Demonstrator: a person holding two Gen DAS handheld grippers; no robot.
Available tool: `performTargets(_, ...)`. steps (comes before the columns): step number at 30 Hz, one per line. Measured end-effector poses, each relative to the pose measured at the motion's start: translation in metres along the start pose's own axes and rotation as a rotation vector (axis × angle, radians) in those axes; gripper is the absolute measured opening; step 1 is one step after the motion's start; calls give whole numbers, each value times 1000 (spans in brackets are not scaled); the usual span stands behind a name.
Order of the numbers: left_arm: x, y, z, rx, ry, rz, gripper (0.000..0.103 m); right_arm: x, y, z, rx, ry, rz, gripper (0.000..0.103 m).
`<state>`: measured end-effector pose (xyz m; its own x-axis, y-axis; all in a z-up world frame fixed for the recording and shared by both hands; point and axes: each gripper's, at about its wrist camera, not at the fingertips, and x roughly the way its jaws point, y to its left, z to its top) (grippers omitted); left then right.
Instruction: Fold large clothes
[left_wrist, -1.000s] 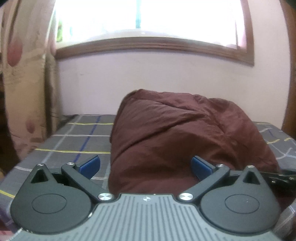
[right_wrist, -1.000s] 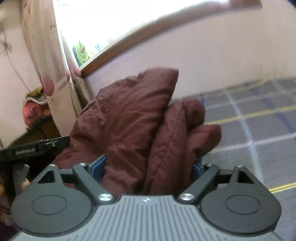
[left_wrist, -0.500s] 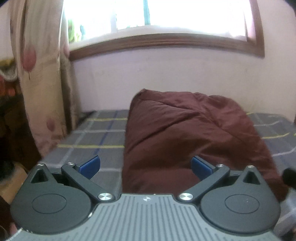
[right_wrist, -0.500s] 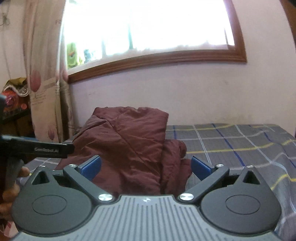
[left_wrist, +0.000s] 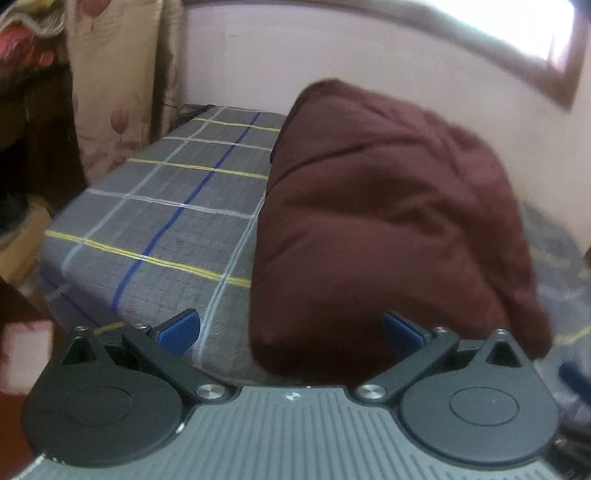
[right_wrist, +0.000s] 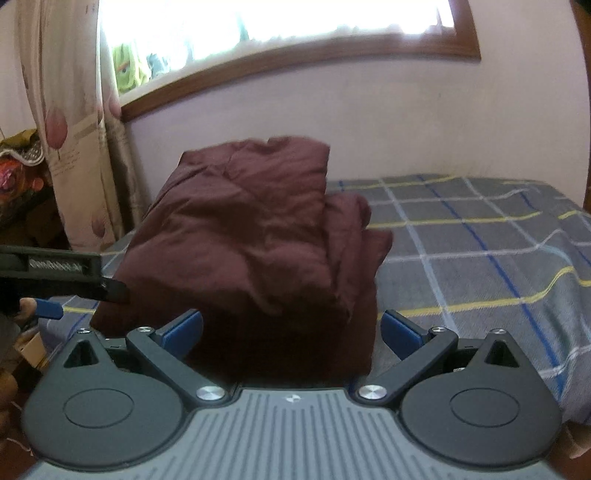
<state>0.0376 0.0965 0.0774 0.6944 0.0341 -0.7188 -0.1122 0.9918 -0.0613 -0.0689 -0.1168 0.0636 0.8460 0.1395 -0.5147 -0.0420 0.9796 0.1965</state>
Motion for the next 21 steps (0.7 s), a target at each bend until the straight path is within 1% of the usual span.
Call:
performTargets(4,2,-2,-7,8,29,-14,103,2,7,-5,-23,25,3,103)
performTargets(11,11,-9,-14,51,81,2,103,1,9,-7,-17,33,-5,103)
performTargets(21,17,-13,-21,74,120,-6,103,13,7,-14,-2,115,-1,103)
